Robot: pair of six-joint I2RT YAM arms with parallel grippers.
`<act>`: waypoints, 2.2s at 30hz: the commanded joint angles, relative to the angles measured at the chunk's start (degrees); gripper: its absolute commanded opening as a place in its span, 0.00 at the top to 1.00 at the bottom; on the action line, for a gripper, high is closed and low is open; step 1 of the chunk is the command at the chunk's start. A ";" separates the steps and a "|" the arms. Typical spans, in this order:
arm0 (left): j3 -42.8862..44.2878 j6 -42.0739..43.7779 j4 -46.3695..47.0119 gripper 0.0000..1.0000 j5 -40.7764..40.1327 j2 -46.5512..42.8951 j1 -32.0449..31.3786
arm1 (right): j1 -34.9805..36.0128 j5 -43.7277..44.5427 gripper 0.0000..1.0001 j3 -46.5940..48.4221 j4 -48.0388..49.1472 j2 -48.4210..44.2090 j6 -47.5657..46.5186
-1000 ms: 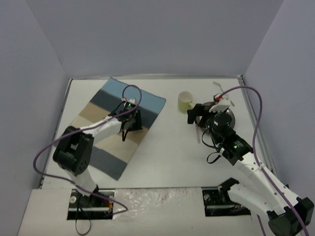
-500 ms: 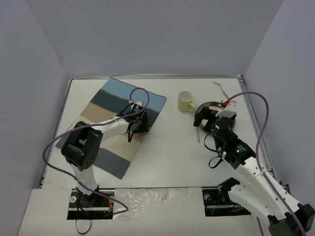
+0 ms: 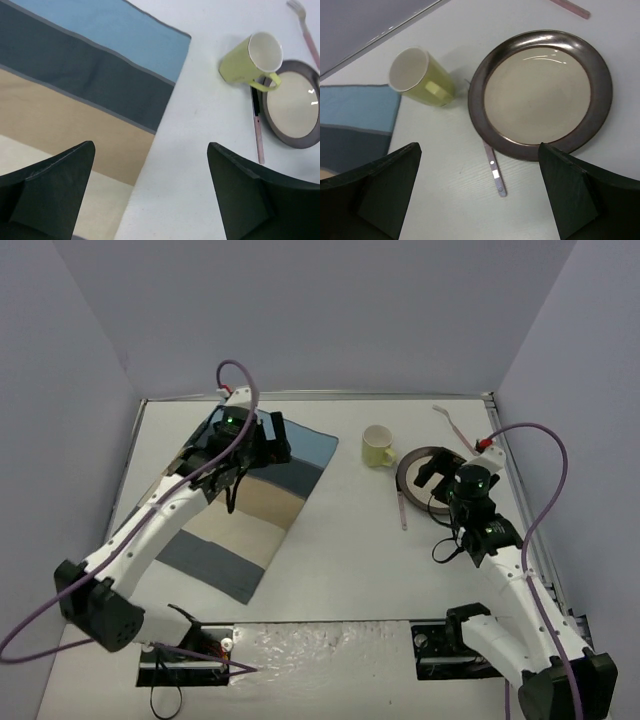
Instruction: Set the dinner table for one person
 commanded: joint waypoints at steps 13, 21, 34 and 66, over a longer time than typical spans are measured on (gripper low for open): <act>-10.87 13.90 -4.91 0.03 8.08 -13.83 19.57 | -20.20 -6.40 0.00 -12.09 5.61 1.63 13.99; -15.40 13.74 -2.26 0.03 14.35 -13.98 21.80 | -28.49 -21.43 0.05 -18.34 19.62 9.42 15.83; -16.31 13.15 -2.52 0.03 16.20 -14.10 24.25 | -31.75 -27.51 0.11 -23.22 36.88 19.46 16.21; -17.15 12.57 -1.88 0.03 16.51 -14.39 26.52 | -32.17 -30.22 0.42 -23.46 57.42 45.54 22.36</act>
